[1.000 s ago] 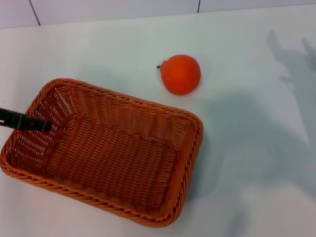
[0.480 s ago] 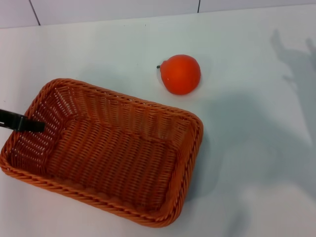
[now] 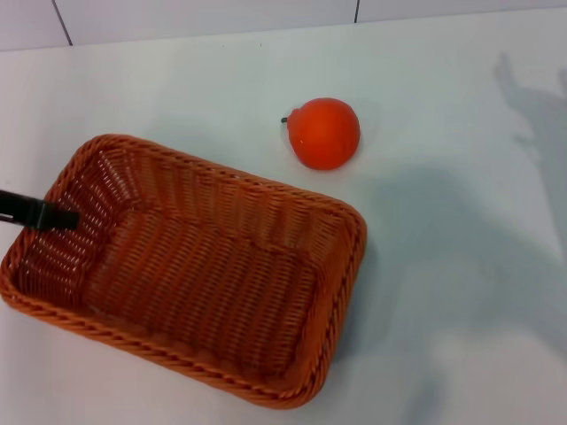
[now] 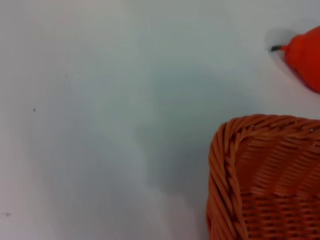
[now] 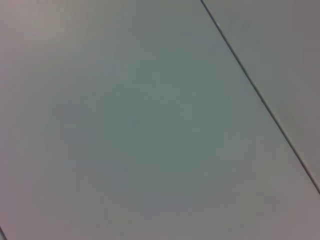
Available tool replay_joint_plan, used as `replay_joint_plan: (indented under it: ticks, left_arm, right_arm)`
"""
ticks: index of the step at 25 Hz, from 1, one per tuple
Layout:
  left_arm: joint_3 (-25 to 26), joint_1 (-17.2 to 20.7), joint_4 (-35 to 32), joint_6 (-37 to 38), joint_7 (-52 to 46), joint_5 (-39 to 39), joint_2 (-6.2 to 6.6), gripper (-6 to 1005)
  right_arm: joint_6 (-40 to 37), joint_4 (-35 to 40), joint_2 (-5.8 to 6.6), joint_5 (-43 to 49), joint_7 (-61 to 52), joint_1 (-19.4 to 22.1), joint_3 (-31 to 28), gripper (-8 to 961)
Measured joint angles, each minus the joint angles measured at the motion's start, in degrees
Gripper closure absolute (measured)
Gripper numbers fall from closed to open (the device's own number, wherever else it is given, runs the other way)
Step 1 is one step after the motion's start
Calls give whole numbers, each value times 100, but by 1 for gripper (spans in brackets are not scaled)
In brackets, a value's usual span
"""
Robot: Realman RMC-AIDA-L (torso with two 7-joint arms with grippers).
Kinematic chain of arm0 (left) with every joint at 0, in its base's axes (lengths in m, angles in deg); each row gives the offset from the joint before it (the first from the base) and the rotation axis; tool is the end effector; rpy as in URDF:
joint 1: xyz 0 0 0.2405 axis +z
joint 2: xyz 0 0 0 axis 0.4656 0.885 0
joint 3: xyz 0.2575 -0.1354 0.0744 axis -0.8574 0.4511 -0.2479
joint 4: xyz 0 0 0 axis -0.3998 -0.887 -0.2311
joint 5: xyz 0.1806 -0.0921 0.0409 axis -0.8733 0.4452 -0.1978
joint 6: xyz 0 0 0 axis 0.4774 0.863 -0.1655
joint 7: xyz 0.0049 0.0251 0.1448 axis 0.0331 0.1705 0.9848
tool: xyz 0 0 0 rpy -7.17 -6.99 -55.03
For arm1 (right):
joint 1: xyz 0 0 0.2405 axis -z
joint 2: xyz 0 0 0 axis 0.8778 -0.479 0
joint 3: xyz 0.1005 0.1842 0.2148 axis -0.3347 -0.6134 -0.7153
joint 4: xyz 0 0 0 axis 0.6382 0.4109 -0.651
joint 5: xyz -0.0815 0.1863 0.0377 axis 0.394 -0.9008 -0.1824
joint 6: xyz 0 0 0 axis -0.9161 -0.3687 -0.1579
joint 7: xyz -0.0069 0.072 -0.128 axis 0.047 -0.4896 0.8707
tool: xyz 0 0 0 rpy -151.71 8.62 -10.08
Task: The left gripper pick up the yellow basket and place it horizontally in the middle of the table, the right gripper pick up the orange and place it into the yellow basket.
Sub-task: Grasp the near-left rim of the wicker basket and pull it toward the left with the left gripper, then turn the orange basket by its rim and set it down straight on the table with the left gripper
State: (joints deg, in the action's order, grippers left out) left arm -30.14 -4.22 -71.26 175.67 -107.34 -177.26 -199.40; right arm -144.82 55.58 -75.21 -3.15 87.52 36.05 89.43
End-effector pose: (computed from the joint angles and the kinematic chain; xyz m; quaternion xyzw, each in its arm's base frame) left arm -0.2887 0.3602 0.0282 -0.8541 -0.4740 0.0565 0.2065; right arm 0.4014 0.3323 0.0093 -0.4027 -0.5140 -0.6074 0.4524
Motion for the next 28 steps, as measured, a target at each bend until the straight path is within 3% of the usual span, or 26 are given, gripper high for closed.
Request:
replay_joint_plan:
  ticks: [4, 7, 10, 13, 17, 18, 28]
  left_arm:
    - [399, -25, -9, 58, -37, 415, 24, 848]
    - [1267, -135, 223, 157, -181, 813, 118, 848]
    - [1834, -131, 456, 246, -211, 1153, 217, 848]
    - [2185, -31, 555, 255, -219, 1428, 231, 847]
    - [2335, 112, 652, 181, -224, 1586, 151, 847]
    - [2377, 226, 801, 33, -220, 1714, 61, 847]
    - [2352, 652, 1464, -489, -108, 2417, -12, 848]
  right_arm:
    - [0, 1, 1, 0, 0, 8, -5, 11]
    - [0, 1, 1, 0, 0, 25, -10, 11]
    - [0, 1, 2, 0, 0, 27, -12, 12]
    - [0, 1, 1, 0, 0, 28, -51, 12]
    - [0, 1, 1, 0, 0, 28, -78, 12]
    - [0, 1, 1, 0, 0, 27, -78, 12]
    - [50, 48, 1, 0, 0, -7, -80, 12]
